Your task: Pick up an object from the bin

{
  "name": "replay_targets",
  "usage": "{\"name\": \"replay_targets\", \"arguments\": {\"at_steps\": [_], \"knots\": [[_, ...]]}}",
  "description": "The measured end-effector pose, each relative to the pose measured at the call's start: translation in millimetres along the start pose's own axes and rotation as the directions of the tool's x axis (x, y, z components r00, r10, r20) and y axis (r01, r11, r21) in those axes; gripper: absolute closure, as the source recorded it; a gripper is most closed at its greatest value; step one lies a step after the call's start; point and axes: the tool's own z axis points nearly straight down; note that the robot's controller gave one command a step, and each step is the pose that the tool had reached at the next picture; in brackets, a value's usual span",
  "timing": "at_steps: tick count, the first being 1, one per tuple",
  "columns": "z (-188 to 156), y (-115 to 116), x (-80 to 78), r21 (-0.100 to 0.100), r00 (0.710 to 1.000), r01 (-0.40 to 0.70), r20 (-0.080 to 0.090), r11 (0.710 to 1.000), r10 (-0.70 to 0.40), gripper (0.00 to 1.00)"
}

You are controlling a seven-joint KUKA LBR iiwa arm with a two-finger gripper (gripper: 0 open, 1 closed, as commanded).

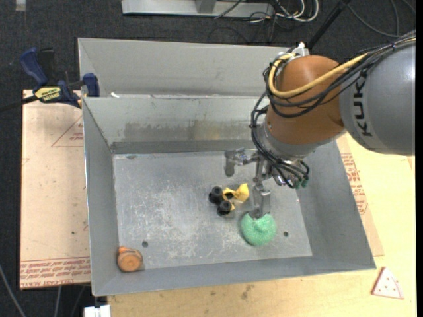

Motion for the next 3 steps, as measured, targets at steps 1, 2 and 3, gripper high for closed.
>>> {"name": "replay_targets", "arguments": {"at_steps": [1,2,3], "knots": [[22.0,-2.9,-0.4,0.000,0.999,0.039,-0.002,0.999,-0.039,0.00],[47.5,-6.8,-6.2,0.000,0.989,0.147,0.000,0.989,-0.147,0.00],[66.9,-15.1,-9.4,-0.002,0.974,0.226,-0.002,0.974,-0.226,1.00]]}}
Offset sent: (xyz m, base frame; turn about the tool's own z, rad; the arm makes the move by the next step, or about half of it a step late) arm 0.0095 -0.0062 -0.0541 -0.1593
